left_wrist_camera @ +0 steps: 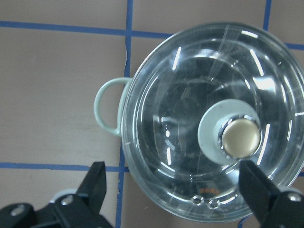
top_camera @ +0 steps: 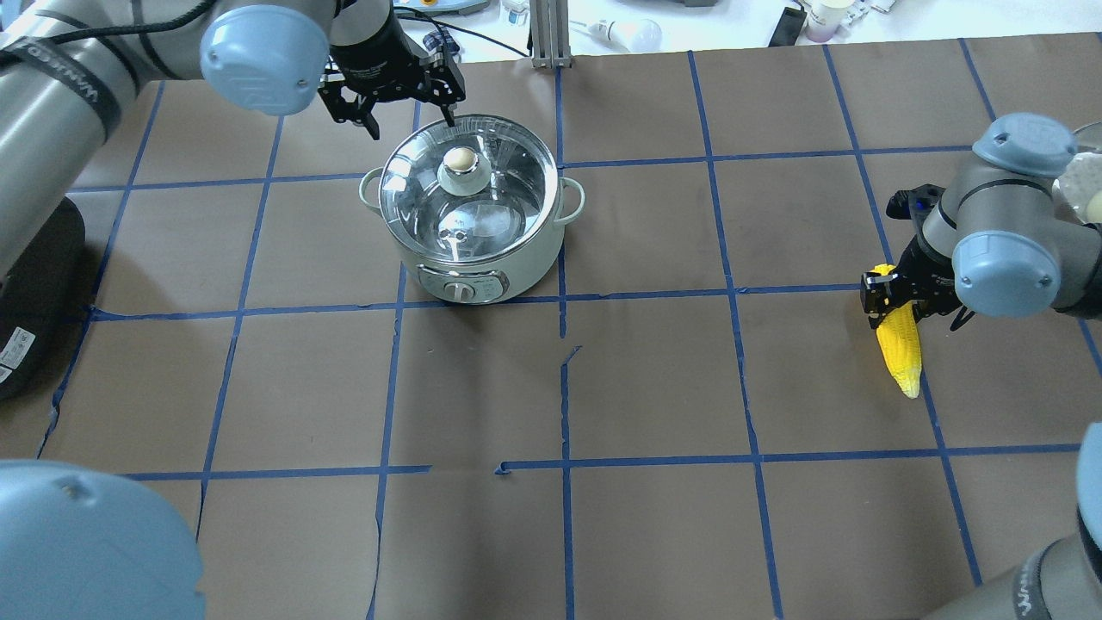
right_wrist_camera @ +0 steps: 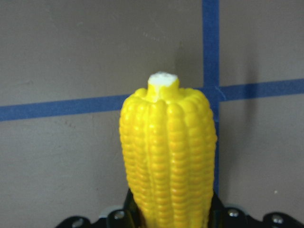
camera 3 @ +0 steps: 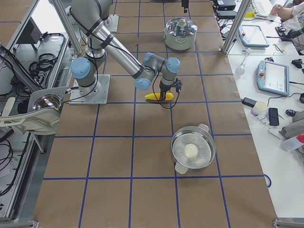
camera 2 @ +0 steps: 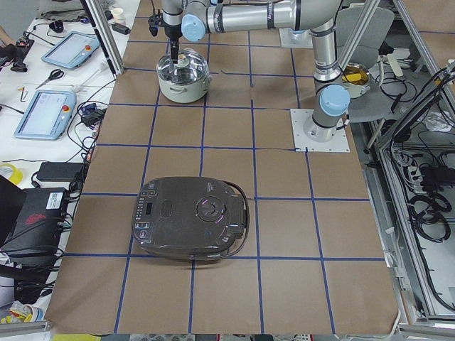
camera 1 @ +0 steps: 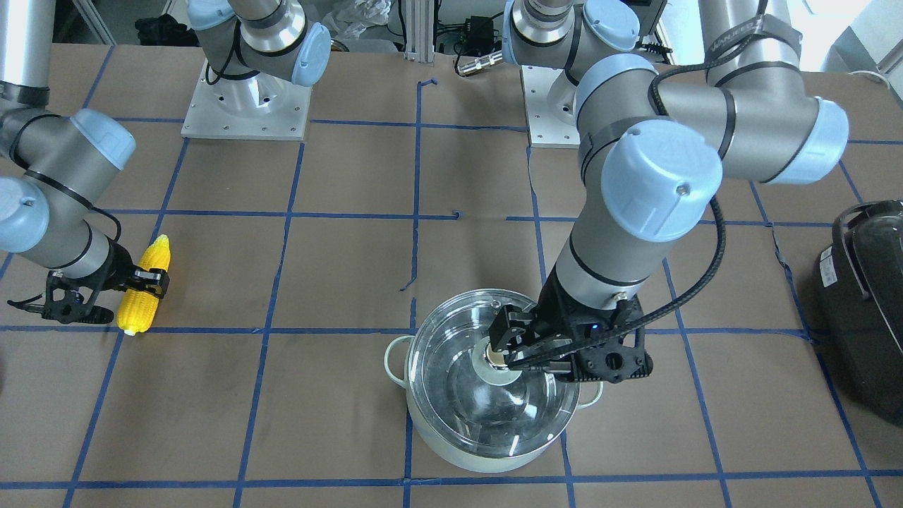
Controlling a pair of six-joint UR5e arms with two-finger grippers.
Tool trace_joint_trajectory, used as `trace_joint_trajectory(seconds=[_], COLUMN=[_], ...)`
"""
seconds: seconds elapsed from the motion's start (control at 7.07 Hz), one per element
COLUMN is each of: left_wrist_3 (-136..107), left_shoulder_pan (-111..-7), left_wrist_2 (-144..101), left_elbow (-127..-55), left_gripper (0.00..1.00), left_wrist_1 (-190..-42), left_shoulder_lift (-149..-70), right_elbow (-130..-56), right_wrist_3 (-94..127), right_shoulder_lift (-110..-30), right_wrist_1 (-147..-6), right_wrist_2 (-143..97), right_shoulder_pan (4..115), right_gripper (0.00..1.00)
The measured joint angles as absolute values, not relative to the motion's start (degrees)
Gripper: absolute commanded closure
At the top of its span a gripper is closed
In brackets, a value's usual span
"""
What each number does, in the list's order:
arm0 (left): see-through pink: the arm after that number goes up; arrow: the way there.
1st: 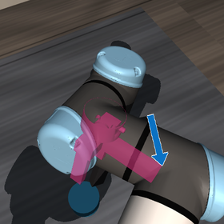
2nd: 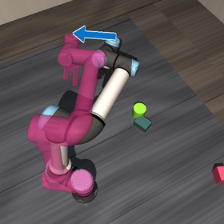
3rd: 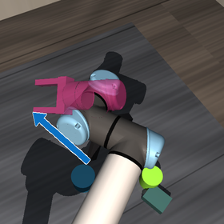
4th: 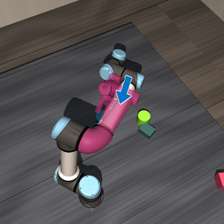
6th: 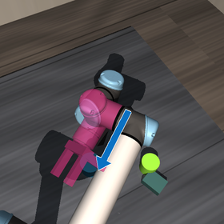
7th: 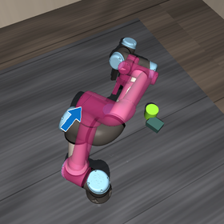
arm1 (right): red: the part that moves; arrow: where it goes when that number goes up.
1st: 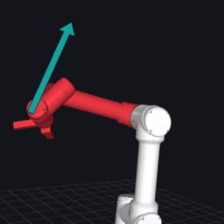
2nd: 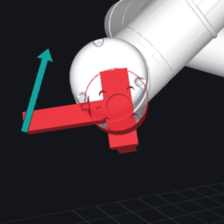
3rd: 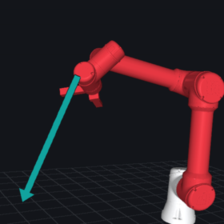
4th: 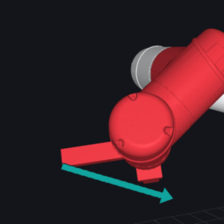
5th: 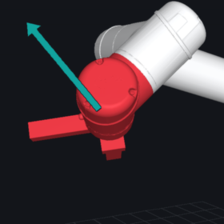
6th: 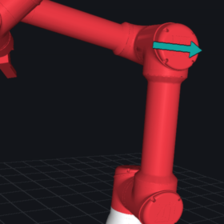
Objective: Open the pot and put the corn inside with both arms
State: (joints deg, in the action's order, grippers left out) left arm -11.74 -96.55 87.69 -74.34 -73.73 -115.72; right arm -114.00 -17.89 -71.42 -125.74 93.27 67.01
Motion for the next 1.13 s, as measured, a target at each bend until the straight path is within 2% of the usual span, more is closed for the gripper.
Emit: trace_joint_trajectory(seconds=[0.42, 0.57, 0.71, 0.85, 0.99, 1.13], left_wrist_3=[-11.56, -11.50, -11.50, -11.55, -11.78, -12.63], left_shoulder_pan=[-99.47, -99.95, -100.29, -100.51, -100.59, -100.61], left_wrist_2=[90.53, 90.65, 90.68, 90.65, 90.54, 90.39], left_elbow=[-72.55, -72.61, -72.65, -72.70, -72.74, -72.76], left_gripper=[0.00, 0.12, 0.31, 0.45, 0.62, 0.93], left_wrist_1=[-74.16, -74.21, -74.49, -74.87, -75.07, -75.18], left_shoulder_lift=[-119.38, -119.71, -119.93, -119.96, -119.97, -120.01], right_elbow=[-106.23, -101.44, -95.68, -91.31, -88.89, -87.53], right_wrist_3=[-14.72, -11.97, -8.32, -4.83, -1.76, 0.96], right_shoulder_lift=[-75.83, -78.12, -79.42, -79.30, -78.58, -78.06], right_wrist_1=[-116.53, -109.49, -102.38, -98.28, -96.73, -96.37], right_wrist_2=[93.07, 92.91, 92.63, 92.31, 92.06, 92.00], right_shoulder_pan=[70.40, 73.43, 77.19, 81.20, 84.97, 87.95], right_gripper=[1.00, 1.00, 1.00, 1.00, 1.00, 1.00])
